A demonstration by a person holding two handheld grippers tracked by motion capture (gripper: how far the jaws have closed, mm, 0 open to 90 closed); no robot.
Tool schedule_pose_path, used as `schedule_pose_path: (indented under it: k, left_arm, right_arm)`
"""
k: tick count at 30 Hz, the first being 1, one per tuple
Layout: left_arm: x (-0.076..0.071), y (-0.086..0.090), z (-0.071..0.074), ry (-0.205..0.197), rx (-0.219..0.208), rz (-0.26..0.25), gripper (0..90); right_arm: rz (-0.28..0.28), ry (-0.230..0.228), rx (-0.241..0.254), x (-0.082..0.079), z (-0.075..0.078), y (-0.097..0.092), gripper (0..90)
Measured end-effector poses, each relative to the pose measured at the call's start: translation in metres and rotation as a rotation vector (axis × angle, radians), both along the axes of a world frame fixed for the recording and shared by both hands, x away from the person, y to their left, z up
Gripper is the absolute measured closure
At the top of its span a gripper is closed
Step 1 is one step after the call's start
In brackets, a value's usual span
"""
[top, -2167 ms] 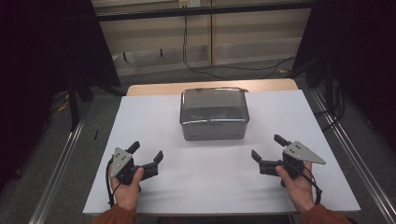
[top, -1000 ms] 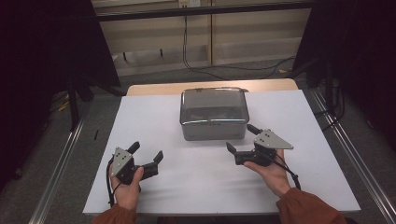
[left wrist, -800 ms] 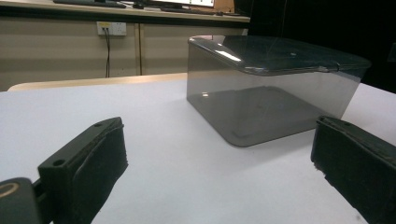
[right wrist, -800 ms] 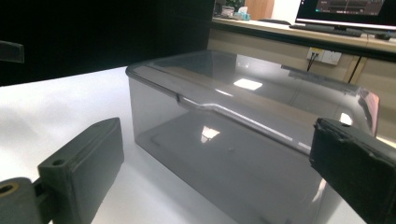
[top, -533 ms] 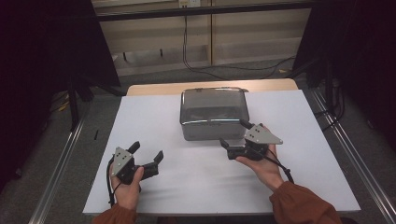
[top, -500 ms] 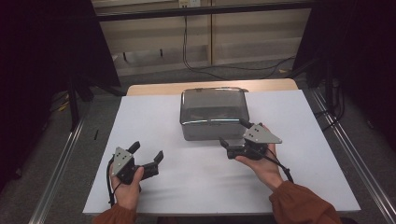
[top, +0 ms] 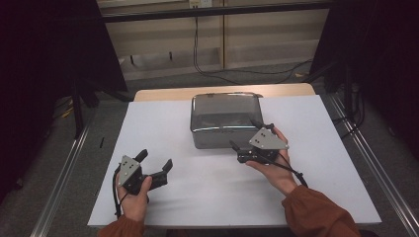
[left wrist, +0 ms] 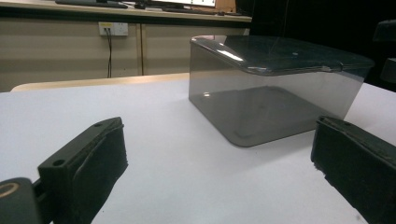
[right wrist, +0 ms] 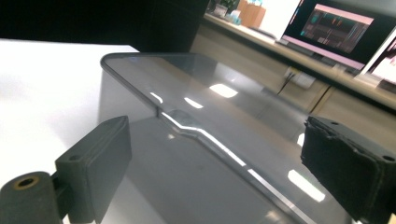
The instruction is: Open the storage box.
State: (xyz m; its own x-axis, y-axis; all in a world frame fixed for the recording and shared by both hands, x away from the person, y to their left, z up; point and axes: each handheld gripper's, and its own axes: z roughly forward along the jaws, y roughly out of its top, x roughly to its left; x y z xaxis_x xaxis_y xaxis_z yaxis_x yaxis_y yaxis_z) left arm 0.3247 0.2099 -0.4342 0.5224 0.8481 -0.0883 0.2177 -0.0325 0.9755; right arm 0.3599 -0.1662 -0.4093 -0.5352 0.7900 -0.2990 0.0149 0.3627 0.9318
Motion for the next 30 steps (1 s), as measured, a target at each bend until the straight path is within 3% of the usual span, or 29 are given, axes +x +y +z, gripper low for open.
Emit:
schedule_pose_path:
  k: [2,3,5,6,10,11,15,16,17,20,27,29,30]
  left_arm:
    - [0.0,0.0,0.0,-0.002,-0.002,0.0,3.2]
    - [0.0,0.0,0.0,-0.002,-0.002,0.0,3.2]
    - [0.0,0.0,0.0,0.0,0.002,0.001,3.2]
    - [0.0,0.0,0.0,0.001,0.002,0.001,3.2]
    - [0.0,0.0,0.0,-0.001,0.002,0.0,3.2]
    - [0.0,0.0,0.0,-0.002,-0.002,0.002,3.2]
    - [0.0,0.0,0.0,-0.003,-0.003,0.0,3.2]
    - [0.0,0.0,0.0,-0.003,-0.003,0.0,3.2]
    - [0.0,0.0,0.0,-0.003,-0.003,0.0,3.2]
    - [0.0,0.0,0.0,-0.004,-0.003,0.0,3.2]
    - [0.0,0.0,0.0,-0.004,-0.001,0.0,3.2]
    - [0.0,0.0,0.0,-0.004,0.003,-0.002,3.2]
    - [0.0,0.0,0.0,-0.003,0.005,-0.002,3.2]
  right_arm:
    - [-0.001,-0.046,-0.072,0.0,0.0,0.002,9.6]
    - [-0.001,-0.046,-0.072,0.0,0.0,0.002,9.6]
    - [0.003,-0.083,-0.149,0.0,-0.001,0.005,11.7]
    - [0.003,-0.083,-0.149,0.0,-0.001,0.005,11.7]
    - [0.013,-0.151,-0.269,0.0,-0.001,0.012,14.2]
    - [0.013,-0.151,-0.269,0.0,-0.001,0.012,14.2]
    - [0.014,-0.195,-0.367,0.001,-0.004,0.016,17.4]
    - [0.015,-0.212,-0.42,0.001,-0.005,0.019,18.6]
    - [0.015,-0.212,-0.42,0.001,-0.005,0.019,18.6]
    - [0.009,-0.272,-0.516,0.001,-0.008,0.025,23.5]
    - [0.0,-0.311,-0.588,0.002,-0.013,0.029,32.7]
    - [0.004,-0.331,-0.625,0.003,-0.013,0.03,35.9]
    - [0.008,-0.348,-0.671,0.003,-0.014,0.032,37.9]
